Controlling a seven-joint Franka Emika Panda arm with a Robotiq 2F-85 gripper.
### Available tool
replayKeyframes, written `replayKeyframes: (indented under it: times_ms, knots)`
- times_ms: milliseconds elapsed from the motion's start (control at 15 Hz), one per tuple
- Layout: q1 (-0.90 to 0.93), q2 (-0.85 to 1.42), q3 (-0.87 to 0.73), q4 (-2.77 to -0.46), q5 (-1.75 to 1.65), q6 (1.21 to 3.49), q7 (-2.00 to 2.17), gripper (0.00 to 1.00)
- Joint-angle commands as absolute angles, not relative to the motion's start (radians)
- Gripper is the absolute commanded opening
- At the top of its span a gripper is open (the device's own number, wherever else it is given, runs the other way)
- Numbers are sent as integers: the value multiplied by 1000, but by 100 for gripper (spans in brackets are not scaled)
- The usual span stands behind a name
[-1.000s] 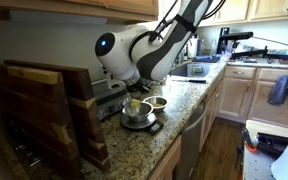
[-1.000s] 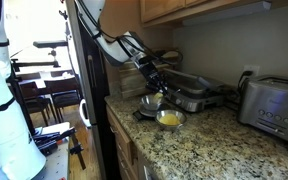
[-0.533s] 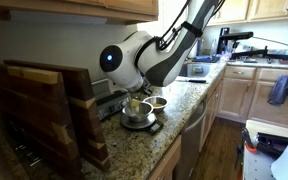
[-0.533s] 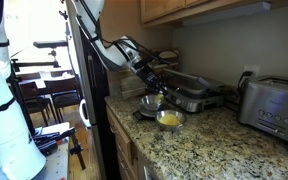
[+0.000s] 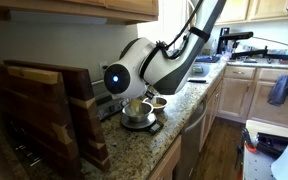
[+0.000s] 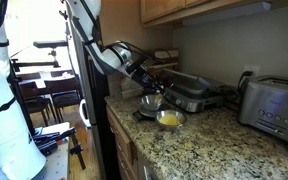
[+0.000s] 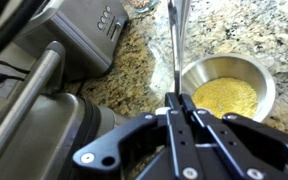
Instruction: Use the spoon to scoop some powder from the bowl on the right into the bowl on the left
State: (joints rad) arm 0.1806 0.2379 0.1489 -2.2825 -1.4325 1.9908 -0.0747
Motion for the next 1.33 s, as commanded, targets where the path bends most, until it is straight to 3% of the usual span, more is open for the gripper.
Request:
replayKeyframes:
  times_ms: [0, 800, 1267]
  knots:
    - [216, 198, 175, -2359, -1538, 1894, 87, 4]
    - [253, 233, 234, -2450, -1675, 1570, 438, 4]
    - [174, 150, 223, -2426, -1564, 1720, 400, 4]
